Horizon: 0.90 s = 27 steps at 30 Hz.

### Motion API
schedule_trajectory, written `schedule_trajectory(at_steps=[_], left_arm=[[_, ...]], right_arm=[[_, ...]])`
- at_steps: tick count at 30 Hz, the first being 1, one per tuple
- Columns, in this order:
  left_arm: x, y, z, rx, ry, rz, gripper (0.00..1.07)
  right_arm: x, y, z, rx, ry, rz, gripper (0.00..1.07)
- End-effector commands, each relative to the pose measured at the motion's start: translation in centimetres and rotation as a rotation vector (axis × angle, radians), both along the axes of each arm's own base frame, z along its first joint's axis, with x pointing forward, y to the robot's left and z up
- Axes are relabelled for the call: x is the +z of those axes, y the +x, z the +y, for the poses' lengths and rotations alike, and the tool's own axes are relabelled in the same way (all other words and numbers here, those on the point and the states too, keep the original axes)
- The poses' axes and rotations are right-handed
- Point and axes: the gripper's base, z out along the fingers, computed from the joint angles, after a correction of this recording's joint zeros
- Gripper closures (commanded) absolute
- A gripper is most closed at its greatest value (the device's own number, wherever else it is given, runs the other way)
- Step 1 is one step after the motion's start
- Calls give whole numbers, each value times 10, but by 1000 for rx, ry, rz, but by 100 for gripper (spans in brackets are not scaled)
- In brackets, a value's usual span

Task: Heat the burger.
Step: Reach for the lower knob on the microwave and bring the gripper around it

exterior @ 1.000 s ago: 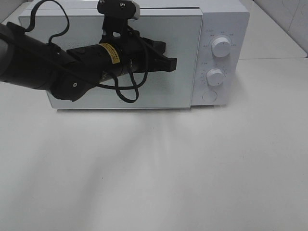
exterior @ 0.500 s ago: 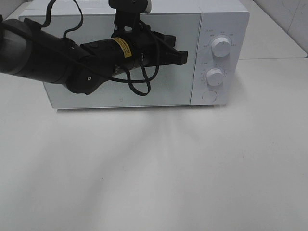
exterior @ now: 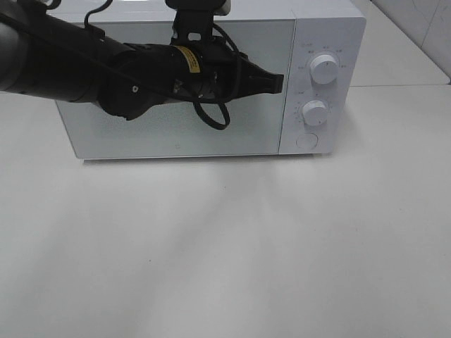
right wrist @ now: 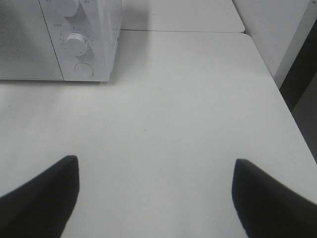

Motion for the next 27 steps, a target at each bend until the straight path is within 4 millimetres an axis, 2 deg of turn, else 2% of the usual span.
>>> schedule_trajectory(at_steps=[1, 2, 3, 4, 5, 6, 7, 9, 18, 19, 27], left_arm=[[17, -11, -1, -17, 32, 37, 67], [17, -11, -1, -17, 32, 37, 67], [17, -12, -1, -18, 42, 51, 58], [22, -16, 2, -16, 64, 80, 38], [22, -16, 2, -16, 64, 80, 38], [28, -20, 6, -14, 86, 108, 24], [28, -20, 6, -14, 86, 108, 24], [35, -26, 12, -6, 114, 161, 15], [56, -48, 32, -3, 229, 312, 15], [62, -55, 38, -4, 266, 353, 15], [72, -79, 59, -7, 403, 519, 15]], right_arm=[[0, -5, 0, 1, -10, -45, 31], [0, -5, 0, 1, -10, -45, 31], [0, -5, 0, 1, -10, -45, 31], [0, -5, 0, 1, -10, -45, 31], [0, -5, 0, 1, -10, -45, 31], [0, -5, 0, 1, -10, -45, 31], [0, -5, 0, 1, -10, -45, 31], [0, -5, 0, 1, -10, -45, 31], [0, -5, 0, 1, -10, -45, 31], [0, -5, 0, 1, -10, -45, 31], [0, -5, 0, 1, -10, -45, 31]])
